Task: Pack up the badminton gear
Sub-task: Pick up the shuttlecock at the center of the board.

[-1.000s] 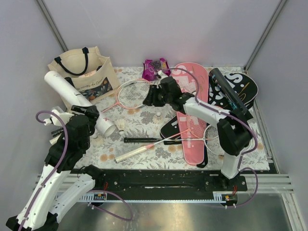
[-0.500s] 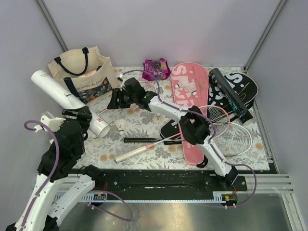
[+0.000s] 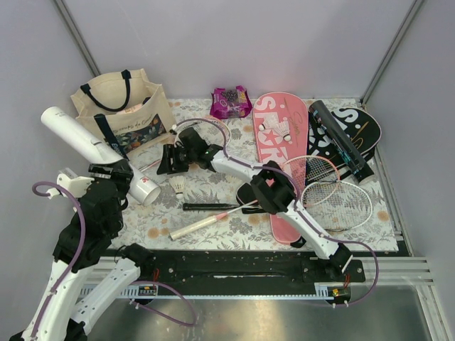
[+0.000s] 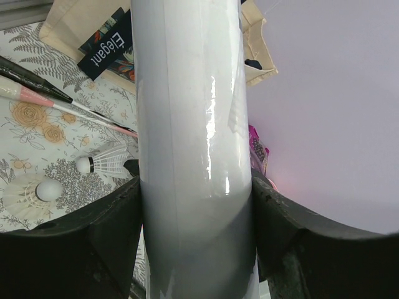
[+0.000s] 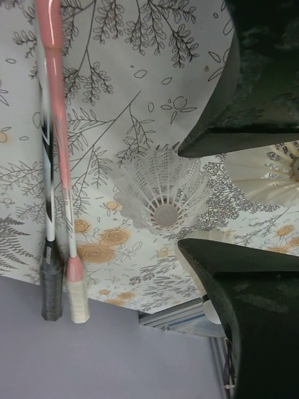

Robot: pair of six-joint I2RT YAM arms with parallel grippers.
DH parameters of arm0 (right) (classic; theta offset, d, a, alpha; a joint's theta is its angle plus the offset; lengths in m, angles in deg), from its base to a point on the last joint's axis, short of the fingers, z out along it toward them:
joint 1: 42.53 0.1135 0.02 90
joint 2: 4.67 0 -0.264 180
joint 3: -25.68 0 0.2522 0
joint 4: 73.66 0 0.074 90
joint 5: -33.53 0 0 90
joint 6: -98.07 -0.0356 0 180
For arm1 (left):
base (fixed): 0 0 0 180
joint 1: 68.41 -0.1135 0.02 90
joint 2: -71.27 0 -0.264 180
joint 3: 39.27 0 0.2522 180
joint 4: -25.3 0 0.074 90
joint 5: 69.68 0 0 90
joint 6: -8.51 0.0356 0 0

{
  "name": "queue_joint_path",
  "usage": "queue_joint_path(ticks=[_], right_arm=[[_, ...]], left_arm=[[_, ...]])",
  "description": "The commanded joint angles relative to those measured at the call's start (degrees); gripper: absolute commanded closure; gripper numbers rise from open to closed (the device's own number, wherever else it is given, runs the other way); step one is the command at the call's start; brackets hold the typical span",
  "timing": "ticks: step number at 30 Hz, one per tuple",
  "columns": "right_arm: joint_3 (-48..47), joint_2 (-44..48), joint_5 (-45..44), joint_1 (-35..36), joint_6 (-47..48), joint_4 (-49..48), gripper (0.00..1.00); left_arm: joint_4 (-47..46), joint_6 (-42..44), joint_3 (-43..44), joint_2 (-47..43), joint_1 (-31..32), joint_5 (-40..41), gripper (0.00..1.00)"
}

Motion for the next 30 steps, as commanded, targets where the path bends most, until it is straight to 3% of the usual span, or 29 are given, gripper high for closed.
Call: queue_joint_path(ticks=[1, 6, 11, 16, 21, 30], right_arm=[[-3.1, -0.8, 3.8, 1.7, -0.6, -4.1, 0.38], [-3.3, -1.3, 4.2, 2.4, -0.9, -5.2, 0.46], [-2.9, 0.1, 4.1, 2.3, -0.3, -5.0, 0.80], [1.6, 7.3, 4.5, 1.8, 1.2, -6.7, 0.97], [12.3, 19.3, 2.9, 0.3, 2.5, -11.9, 1.00], [48.4, 51.8, -11.3, -2.2, 6.7, -24.2, 1.00]], left_arm=[[-2.5, -0.1, 0.9, -0.5, -0.2, 2.9, 0.82], [-2.2, -1.0, 0.5, 0.2, -0.1, 2.7, 0.82], [0.1, -3.8, 0.8, 1.7, -0.2, 4.2, 0.82], [5.0, -8.6, 3.2, 3.2, -0.3, 6.7, 0.84], [10.6, -15.6, 5.6, 4.0, -0.2, 8.4, 0.86], [15.7, -23.7, 6.1, 5.7, -0.1, 9.4, 0.88]])
